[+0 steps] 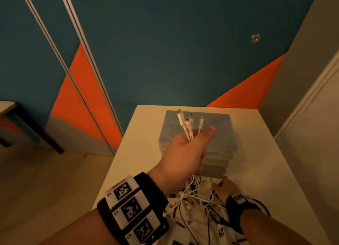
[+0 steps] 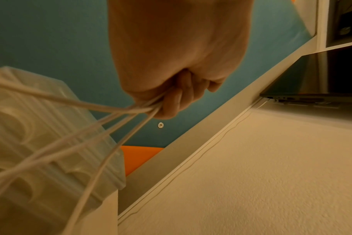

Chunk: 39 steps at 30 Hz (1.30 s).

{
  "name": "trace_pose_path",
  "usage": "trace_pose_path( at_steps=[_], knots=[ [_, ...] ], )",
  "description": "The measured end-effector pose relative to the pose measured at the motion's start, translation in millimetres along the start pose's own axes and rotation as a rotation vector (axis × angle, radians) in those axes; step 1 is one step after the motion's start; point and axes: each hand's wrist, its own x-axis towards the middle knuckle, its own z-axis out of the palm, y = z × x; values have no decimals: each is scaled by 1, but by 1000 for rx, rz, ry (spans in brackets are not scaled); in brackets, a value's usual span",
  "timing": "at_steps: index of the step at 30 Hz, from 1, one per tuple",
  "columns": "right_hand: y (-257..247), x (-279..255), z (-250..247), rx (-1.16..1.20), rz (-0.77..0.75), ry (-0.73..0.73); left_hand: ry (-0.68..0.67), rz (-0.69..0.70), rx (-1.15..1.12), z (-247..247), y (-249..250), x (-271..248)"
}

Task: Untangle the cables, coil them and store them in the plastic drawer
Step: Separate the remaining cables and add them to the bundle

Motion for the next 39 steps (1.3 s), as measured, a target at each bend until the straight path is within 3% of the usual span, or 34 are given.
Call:
trace_pose_path(
  at_steps=[7, 10, 14, 20, 23, 28, 34, 39],
  knots=[
    [11, -2, -7, 265, 75, -5, 6, -1, -11, -11, -3, 12],
    [13, -10, -24, 505, 73, 146, -5, 12, 49, -11, -2, 21],
    [-8, -44, -67, 920, -155, 350, 18, -5, 33, -11, 1, 40],
    [-61, -100, -147, 894, -559, 570, 41, 61, 69, -1, 14, 67],
    [-90, -120, -167, 978, -705, 529, 76, 91, 77, 12, 21, 72],
    [-126, -148, -177, 911, -890, 468, 66, 155, 88, 30, 25, 72],
    [-140, -161, -170, 875, -955, 472, 45, 232, 109, 36, 21, 68],
    [-133, -162, -153, 860, -940, 318, 193, 233, 143, 35, 29, 66]
  ],
)
